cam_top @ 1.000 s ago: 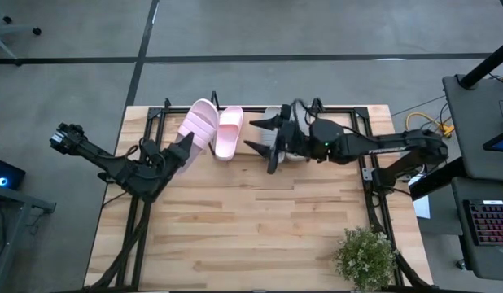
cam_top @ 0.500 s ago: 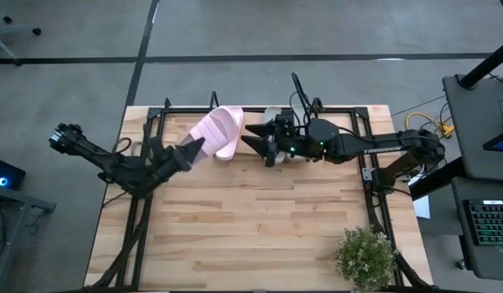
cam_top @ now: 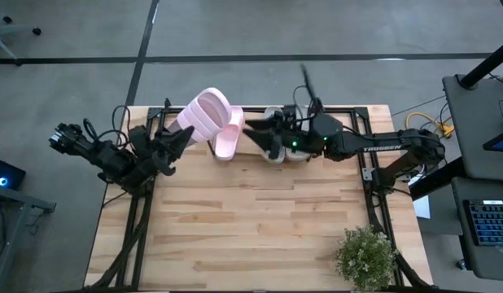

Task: Pick and place slides into the shelf
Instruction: Put the pink slipper on the shelf

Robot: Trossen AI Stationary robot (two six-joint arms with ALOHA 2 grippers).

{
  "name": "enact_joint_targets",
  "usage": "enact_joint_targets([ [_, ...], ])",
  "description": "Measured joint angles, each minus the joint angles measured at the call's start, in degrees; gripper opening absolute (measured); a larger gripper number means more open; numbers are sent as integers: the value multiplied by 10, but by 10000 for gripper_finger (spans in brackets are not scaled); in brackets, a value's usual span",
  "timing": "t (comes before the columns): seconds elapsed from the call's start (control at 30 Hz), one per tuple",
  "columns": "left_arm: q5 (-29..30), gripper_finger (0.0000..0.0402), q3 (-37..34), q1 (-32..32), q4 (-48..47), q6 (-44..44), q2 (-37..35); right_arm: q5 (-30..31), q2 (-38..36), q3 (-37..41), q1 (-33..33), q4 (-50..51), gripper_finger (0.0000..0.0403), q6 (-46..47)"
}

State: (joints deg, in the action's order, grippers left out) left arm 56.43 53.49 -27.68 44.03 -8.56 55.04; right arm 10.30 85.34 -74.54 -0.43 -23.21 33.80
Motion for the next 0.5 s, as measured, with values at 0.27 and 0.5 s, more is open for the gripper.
enact_joint_targets([
  [0.27,30,0,0,7,5,0,24,1,1,-1,-7,-61,258,-66],
  [0.5,63,0,0,17,6,0,45,3,1,-1,-11,-63,258,-128],
])
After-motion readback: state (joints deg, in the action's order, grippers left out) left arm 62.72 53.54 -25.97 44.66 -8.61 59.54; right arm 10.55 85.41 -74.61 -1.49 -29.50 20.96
